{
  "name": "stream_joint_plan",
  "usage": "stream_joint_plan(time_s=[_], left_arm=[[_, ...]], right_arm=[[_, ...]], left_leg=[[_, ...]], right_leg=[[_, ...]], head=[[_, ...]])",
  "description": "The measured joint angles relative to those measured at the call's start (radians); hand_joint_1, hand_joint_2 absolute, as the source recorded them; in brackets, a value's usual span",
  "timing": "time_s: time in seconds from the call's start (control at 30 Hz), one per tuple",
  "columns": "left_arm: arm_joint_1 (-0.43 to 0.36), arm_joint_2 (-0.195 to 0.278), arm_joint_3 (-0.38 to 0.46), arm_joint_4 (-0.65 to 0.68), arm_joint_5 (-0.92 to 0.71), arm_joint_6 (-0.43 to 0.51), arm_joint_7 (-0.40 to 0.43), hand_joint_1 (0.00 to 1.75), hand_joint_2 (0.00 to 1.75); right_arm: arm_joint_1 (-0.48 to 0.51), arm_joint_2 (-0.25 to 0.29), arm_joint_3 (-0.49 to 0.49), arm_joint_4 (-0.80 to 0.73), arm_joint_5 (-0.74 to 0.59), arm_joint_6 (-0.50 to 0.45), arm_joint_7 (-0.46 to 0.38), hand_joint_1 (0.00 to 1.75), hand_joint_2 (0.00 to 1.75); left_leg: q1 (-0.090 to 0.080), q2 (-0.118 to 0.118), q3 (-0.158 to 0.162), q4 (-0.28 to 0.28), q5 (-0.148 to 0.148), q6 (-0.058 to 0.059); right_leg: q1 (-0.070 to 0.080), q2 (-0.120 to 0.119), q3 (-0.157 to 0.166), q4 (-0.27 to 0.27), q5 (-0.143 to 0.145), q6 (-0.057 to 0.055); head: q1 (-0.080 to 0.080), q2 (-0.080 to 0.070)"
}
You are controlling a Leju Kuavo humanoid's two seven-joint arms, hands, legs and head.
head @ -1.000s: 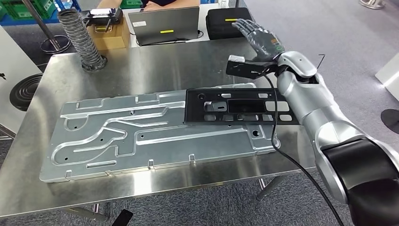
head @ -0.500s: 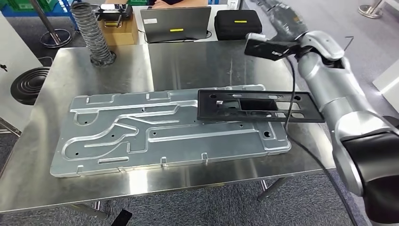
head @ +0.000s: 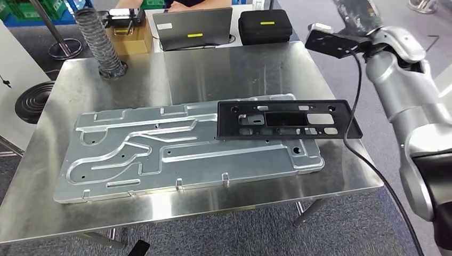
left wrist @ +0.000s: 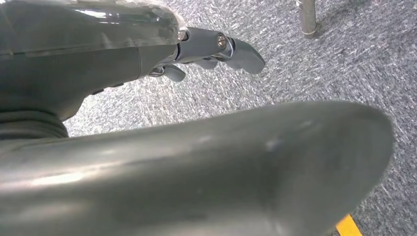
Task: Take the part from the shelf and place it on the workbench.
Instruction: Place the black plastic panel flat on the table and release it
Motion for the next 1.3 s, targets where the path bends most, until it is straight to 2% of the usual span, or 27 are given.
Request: stream_joint_plan(time_s=[0.07,0.1,0.13,0.2,0.27,0.3,0.4,0.43,0.5,0.57,0.6,0.63,0.67,0.73,0.77,0.8,0.87,0.9,0.97,1.0,1.07,1.1,1.13,1.17,1.23,1.27,1.3], left_arm=[[0.002,0.001,0.0,0.0,0.0,-0.001,0.0,0.0,0.0],[0.003,0.002,0.0,0.0,0.0,-0.002,0.001,0.0,0.0],[0.004,0.002,0.001,0.0,0.001,-0.003,0.002,0.0,0.0],[0.004,0.003,0.001,0.0,0.001,-0.007,0.006,0.0,0.0],[0.004,0.004,0.001,0.0,0.003,-0.01,0.009,0.0,0.0],[0.005,0.004,0.001,0.0,0.005,-0.01,0.011,0.0,0.0],[0.008,0.004,0.004,0.0,0.013,-0.011,0.012,0.0,0.0],[0.008,0.004,0.005,0.0,0.015,-0.01,0.011,0.0,0.0],[0.009,0.003,0.007,0.0,0.019,-0.01,0.009,0.0,0.0],[0.012,0.003,0.01,0.0,0.021,-0.009,0.006,0.0,0.0],[0.013,0.003,0.013,0.0,0.023,-0.008,0.005,0.0,0.0],[0.014,0.003,0.016,0.0,0.023,-0.008,0.004,0.0,0.0],[0.014,0.003,0.019,0.0,0.025,-0.008,0.004,0.0,0.0],[0.014,0.002,0.023,0.0,0.029,-0.008,0.003,0.0,0.0],[0.014,0.002,0.025,0.0,0.03,-0.007,0.003,0.0,0.0],[0.015,0.002,0.026,0.0,0.032,-0.007,0.003,0.0,0.0],[0.019,0.0,0.028,0.0,0.033,-0.007,0.002,0.0,0.0],[0.021,0.0,0.029,0.0,0.033,-0.007,0.001,0.0,0.0],[0.024,-0.001,0.03,0.0,0.034,-0.007,-0.002,0.0,0.0],[0.025,-0.001,0.031,0.0,0.033,-0.007,-0.003,0.0,0.0],[0.028,-0.001,0.031,0.0,0.032,-0.007,-0.004,0.0,0.0],[0.03,-0.001,0.031,0.0,0.032,-0.007,-0.004,0.0,0.0],[0.032,-0.001,0.031,0.0,0.032,-0.008,-0.003,0.0,0.0],[0.033,-0.001,0.031,0.0,0.032,-0.008,-0.003,0.0,0.0],[0.033,-0.001,0.032,0.0,0.033,-0.008,-0.003,0.0,0.0],[0.033,-0.001,0.032,0.0,0.033,-0.007,-0.003,0.0,0.0],[0.032,-0.001,0.032,0.0,0.033,-0.007,-0.004,0.0,0.0]], right_arm=[[0.01,-0.024,0.001,-0.004,-0.016,-0.003,0.0,0.0,0.0],[0.017,-0.037,0.002,-0.007,-0.023,-0.004,0.0,0.0,0.0],[0.024,-0.049,0.002,-0.012,-0.029,-0.006,0.001,0.0,0.0],[0.031,-0.074,0.003,-0.023,-0.038,-0.009,0.002,0.0,0.0],[0.032,-0.098,0.003,-0.034,-0.045,-0.014,0.006,0.0,0.0],[0.032,-0.107,0.003,-0.041,-0.048,-0.016,0.01,0.0,0.0],[0.031,-0.129,0.003,-0.06,-0.053,-0.017,0.025,0.0,0.0],[0.03,-0.135,0.003,-0.066,-0.054,-0.017,0.029,0.0,0.0],[0.026,-0.148,0.002,-0.073,-0.057,-0.018,0.039,0.0,0.0],[0.029,-0.16,0.002,-0.075,-0.065,-0.021,0.049,0.0,0.0],[0.034,-0.168,0.001,-0.076,-0.07,-0.023,0.053,0.0,0.0],[0.039,-0.176,0.0,-0.078,-0.076,-0.026,0.056,0.0,0.0],[0.042,-0.186,-0.003,-0.081,-0.082,-0.03,0.058,0.0,0.0],[0.044,-0.205,-0.011,-0.088,-0.09,-0.037,0.058,0.0,0.0],[0.044,-0.215,-0.015,-0.091,-0.094,-0.04,0.059,0.0,0.0],[0.046,-0.224,-0.019,-0.094,-0.097,-0.043,0.06,0.0,0.0],[0.055,-0.244,-0.03,-0.098,-0.106,-0.049,0.065,0.0,0.0],[0.062,-0.254,-0.037,-0.1,-0.11,-0.054,0.068,0.0,0.0],[0.079,-0.272,-0.055,-0.106,-0.118,-0.067,0.073,0.0,0.0],[0.089,-0.281,-0.066,-0.109,-0.122,-0.072,0.073,0.0,0.0],[0.114,-0.298,-0.089,-0.112,-0.131,-0.079,0.073,0.0,0.0],[0.129,-0.306,-0.1,-0.113,-0.134,-0.081,0.073,0.0,0.0],[0.143,-0.313,-0.109,-0.114,-0.136,-0.083,0.072,0.0,0.0],[0.156,-0.321,-0.119,-0.115,-0.137,-0.085,0.072,0.0,0.0],[0.171,-0.332,-0.137,-0.119,-0.135,-0.088,0.072,0.0,0.0],[0.175,-0.337,-0.145,-0.121,-0.131,-0.089,0.072,0.0,0.0],[0.177,-0.341,-0.153,-0.122,-0.126,-0.091,0.073,0.0,0.0]], left_leg=[[0.004,0.0,-0.056,0.126,-0.054,-0.006],[0.005,0.0,-0.07,0.157,-0.058,-0.008],[0.006,0.0,-0.067,0.15,-0.044,-0.009],[0.007,0.001,-0.014,0.035,0.024,-0.008],[0.007,0.001,0.042,-0.081,0.062,0.0],[0.006,0.0,0.053,-0.106,0.065,0.005],[0.004,0.0,0.056,-0.115,0.065,0.025],[0.005,0.0,0.057,-0.118,0.067,0.031],[0.008,0.0,0.058,-0.122,0.07,0.039],[0.007,-0.001,0.058,-0.122,0.07,0.042],[0.007,-0.001,0.058,-0.122,0.07,0.042],[0.007,-0.002,0.059,-0.121,0.07,0.043],[0.006,-0.003,0.06,-0.121,0.069,0.043],[0.005,-0.005,0.062,-0.122,0.068,0.041],[0.003,-0.005,0.062,-0.121,0.067,0.039],[0.002,-0.005,0.061,-0.121,0.067,0.035],[0.001,-0.005,0.06,-0.123,0.066,0.026],[0.001,-0.005,0.06,-0.122,0.064,0.021],[-0.001,-0.002,0.049,-0.088,0.037,0.013],[-0.001,-0.001,0.029,-0.04,0.008,0.01],[0.0,-0.001,-0.028,0.091,-0.056,0.005],[0.001,0.0,-0.051,0.143,-0.073,0.004],[0.001,0.0,-0.058,0.16,-0.071,0.003],[0.001,0.0,-0.047,0.138,-0.051,0.003],[0.002,0.0,0.018,0.005,0.014,0.007],[0.002,0.0,0.05,-0.061,0.036,0.011],[0.001,0.0,0.07,-0.101,0.047,0.016]], right_leg=[[-0.001,0.0,0.0,0.001,0.0,-0.001],[-0.001,0.0,0.0,0.001,-0.001,-0.001],[-0.001,0.001,0.0,0.002,-0.001,0.0],[-0.003,0.003,0.0,0.007,-0.005,0.006],[0.0,0.004,-0.004,0.018,-0.011,0.017],[0.002,0.005,-0.007,0.021,-0.013,0.022],[0.0,0.006,-0.009,0.024,-0.015,0.037],[-0.002,0.006,-0.014,0.037,-0.026,0.042],[-0.004,0.006,-0.05,0.123,-0.079,0.051],[-0.005,0.006,-0.114,0.26,-0.139,0.058],[-0.006,0.006,-0.136,0.304,-0.149,0.059],[-0.006,0.006,-0.14,0.309,-0.139,0.059],[-0.007,0.006,-0.124,0.271,-0.11,0.057],[-0.005,0.006,-0.055,0.126,-0.04,0.048],[-0.001,0.005,-0.027,0.065,-0.019,0.042],[0.002,0.005,-0.011,0.029,-0.01,0.037],[0.007,0.005,-0.007,0.014,-0.01,0.03],[0.004,0.005,-0.005,0.01,-0.008,0.025],[-0.003,0.002,0.001,0.0,-0.003,0.016],[-0.006,0.001,0.004,-0.004,-0.002,0.012],[-0.006,0.001,0.004,-0.004,-0.002,0.009],[-0.005,0.001,0.004,-0.003,-0.002,0.008],[-0.005,0.001,0.004,-0.002,-0.003,0.009],[-0.005,0.001,0.004,0.0,-0.003,0.009],[-0.005,0.003,0.004,0.005,-0.007,0.013],[-0.003,0.004,0.002,0.011,-0.009,0.017],[-0.002,0.006,-0.001,0.014,-0.009,0.022]], head=[[0.0,0.0],[0.0,0.0],[0.0,0.0],[0.0,0.0],[0.0,0.0],[0.0,0.0],[0.0,0.0],[0.0,0.0],[0.0,0.0],[0.0,0.0],[0.0,0.0],[0.0,0.0],[0.0,0.0],[0.0,0.0],[0.0,0.0],[0.0,0.0],[0.0,0.0],[0.0,0.0],[0.0,0.0],[0.0,0.0],[0.0,0.0],[0.0,0.0],[0.0,0.0],[0.0,0.0],[0.0,0.0],[0.0,0.0],[0.0,0.0]])
